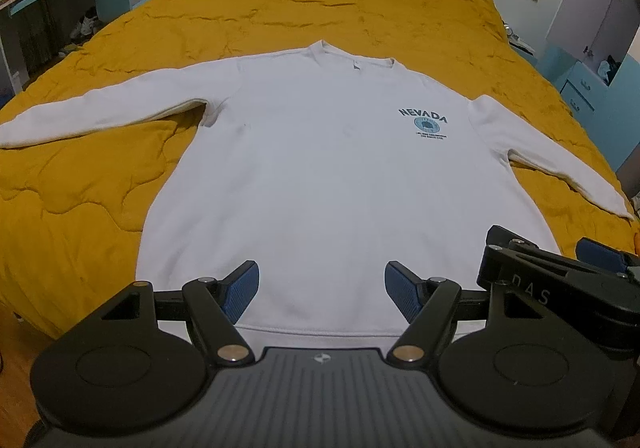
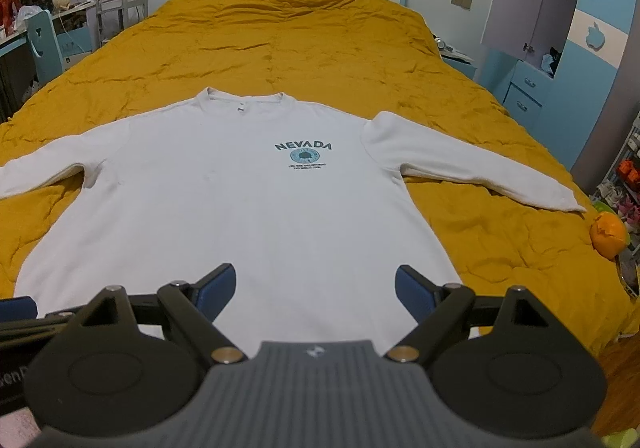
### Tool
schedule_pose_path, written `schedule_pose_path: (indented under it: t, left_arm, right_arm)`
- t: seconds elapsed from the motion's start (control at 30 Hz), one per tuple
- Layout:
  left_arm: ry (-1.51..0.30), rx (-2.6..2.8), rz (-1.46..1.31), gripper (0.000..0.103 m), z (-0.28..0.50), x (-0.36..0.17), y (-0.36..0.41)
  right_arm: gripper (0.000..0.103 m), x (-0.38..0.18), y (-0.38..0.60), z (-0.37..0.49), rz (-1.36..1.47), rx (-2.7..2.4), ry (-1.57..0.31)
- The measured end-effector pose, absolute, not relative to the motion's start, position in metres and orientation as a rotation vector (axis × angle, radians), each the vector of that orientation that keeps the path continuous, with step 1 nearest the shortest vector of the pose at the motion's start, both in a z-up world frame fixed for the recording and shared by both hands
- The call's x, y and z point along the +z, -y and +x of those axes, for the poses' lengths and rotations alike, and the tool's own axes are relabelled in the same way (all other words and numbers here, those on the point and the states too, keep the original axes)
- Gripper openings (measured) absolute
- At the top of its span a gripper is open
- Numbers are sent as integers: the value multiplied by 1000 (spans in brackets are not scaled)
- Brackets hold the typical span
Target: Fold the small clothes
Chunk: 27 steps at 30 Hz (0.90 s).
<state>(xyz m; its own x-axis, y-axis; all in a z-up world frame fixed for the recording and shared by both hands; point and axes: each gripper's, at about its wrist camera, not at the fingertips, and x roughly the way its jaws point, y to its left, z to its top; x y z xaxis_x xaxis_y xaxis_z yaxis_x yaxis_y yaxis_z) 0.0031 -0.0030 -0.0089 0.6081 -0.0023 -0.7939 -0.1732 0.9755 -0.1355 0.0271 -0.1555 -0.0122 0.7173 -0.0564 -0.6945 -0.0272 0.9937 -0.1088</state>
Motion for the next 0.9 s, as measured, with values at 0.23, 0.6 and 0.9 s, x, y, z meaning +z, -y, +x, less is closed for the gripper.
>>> schedule_pose_path:
  t: [0.23, 0.6, 0.9]
  left_arm:
    - [-912, 101, -205, 84, 3, -9, 3]
    - [-916, 100, -209, 84, 4, -8, 3]
    - [-917, 102, -205, 84, 3, -7, 5]
  right_arm:
    - [83, -9, 154, 26, -122, -21, -765]
    - [83, -8, 153, 25, -122, -23, -764]
    - [83, -8, 153, 25, -125, -25, -763]
